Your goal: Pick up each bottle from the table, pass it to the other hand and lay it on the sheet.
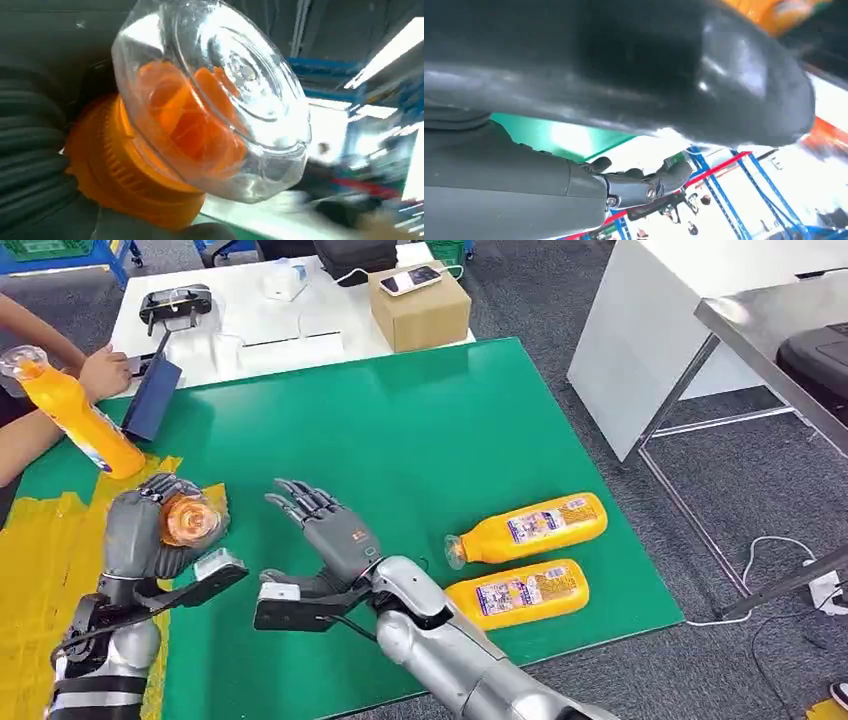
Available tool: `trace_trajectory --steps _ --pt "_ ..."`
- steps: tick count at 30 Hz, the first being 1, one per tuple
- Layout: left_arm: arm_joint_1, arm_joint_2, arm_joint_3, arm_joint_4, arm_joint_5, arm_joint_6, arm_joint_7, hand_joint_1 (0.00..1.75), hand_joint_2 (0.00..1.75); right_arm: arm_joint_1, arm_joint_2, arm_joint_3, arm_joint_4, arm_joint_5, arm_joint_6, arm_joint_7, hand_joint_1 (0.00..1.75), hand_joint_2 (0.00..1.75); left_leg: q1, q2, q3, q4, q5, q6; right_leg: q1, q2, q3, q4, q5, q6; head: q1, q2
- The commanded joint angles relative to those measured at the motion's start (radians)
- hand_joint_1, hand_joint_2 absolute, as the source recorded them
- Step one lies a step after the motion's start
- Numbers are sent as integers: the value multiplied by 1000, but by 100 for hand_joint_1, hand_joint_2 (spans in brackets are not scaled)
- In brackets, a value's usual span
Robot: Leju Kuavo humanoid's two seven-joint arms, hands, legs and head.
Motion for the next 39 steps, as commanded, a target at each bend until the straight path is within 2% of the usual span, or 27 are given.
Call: trace_trajectory --steps 1,6,7,11,13,15,16,17,20,21,22,24,26,27,31,32,36,39 --pt "-18 162 -120 279 -260 -12 183 175 175 25 -130 -38 -214 -16 43 15 0 0 1 -7 5 -2 -1 0 -1 0 6 -1 -2 -1 0 0" --pt "63 217 -125 320 -277 -105 203 175 175 80 -237 -51 -425 -69 74 24 0 0 2 -7 8 -1 -3 0 0 3 9 -1 -3 -1 0 0" --pt "70 219 -123 326 -274 -102 201 175 175 86 -247 -55 -441 -73 80 25 0 0 1 -4 6 -2 -2 0 -1 3 7 -2 -2 -1 0 0" --pt "65 216 -124 327 -273 -104 201 175 175 90 -246 -53 -446 -73 81 25 0 0 1 -7 7 0 -3 0 -1 2 8 -1 -3 -1 0 0" --pt "62 214 -124 326 -273 -106 202 175 175 90 -244 -52 -445 -73 81 25 0 0 0 -5 3 -1 -1 0 -1 1 4 -1 -2 -1 0 0" --pt "59 213 -124 325 -273 -106 202 175 175 90 -243 -51 -444 -73 81 25 0 0 2 -9 10 1 -5 -1 0 4 11 0 -5 -3 0 0" --pt "59 213 -124 325 -273 -106 202 175 175 90 -243 -51 -444 -73 81 25 0 0 0 -5 3 -1 -2 -1 -1 1 4 -1 -1 -1 0 0" --pt "72 217 -123 321 -273 -124 204 175 175 95 -247 -54 -442 -72 79 25 0 0 1 -7 6 0 -3 -2 0 3 7 -1 -3 -2 0 0" --pt "156 240 -95 341 -276 -132 217 175 175 157 -300 -79 -502 -69 58 6 0 0 1 -2 4 -2 -2 -1 -1 4 4 -2 -1 -1 0 0" --pt "174 240 -84 351 -258 -125 200 175 175 173 -321 -79 -524 -51 53 0 0 0 1 -3 8 -2 -4 -1 -1 6 8 -3 -2 -1 0 0" --pt "186 244 -75 355 -231 -133 180 0 175 187 -334 -84 -541 -46 53 -3 0 0 1 -2 7 -3 -3 -1 -1 5 8 -3 -2 -1 0 0" --pt "202 251 -64 351 -210 -133 166 0 175 206 -355 -80 -563 -15 45 -15 0 0 1 -3 9 -2 -4 -1 -1 6 9 -3 -3 -1 0 0" --pt "241 250 -39 304 -125 -151 101 0 175 243 -397 -67 -600 39 52 -15 0 0 2 -5 10 -1 -6 -1 0 6 11 -2 -4 -1 0 0" --pt "267 248 -25 271 -90 -164 77 0 175 245 -421 -59 -604 37 78 -6 0 0 0 -2 6 -2 -3 -1 -1 4 7 -2 -2 -1 0 0" --pt "402 244 46 95 116 -276 -56 0 175 277 -515 -45 -613 33 126 -29 0 0 1 -2 11 -1 -8 -2 -1 9 11 -2 -4 0 0 0" --pt "421 243 59 68 150 -300 -76 0 175 290 -530 -44 -620 36 127 -33 0 175 1 -1 9 -1 -6 -1 -1 6 9 -2 -3 1 0 0" --pt "471 221 104 5 222 -345 -123 0 175 328 -576 -30 -642 52 139 -38 0 175 1 -3 12 -1 -9 -1 -1 7 13 -2 -6 1 0 0" --pt "503 146 179 -67 311 -394 -218 0 175 359 -627 -27 -678 78 149 -29 0 175 0 -5 11 -1 -8 -1 -2 4 13 -2 -6 2 0 0"
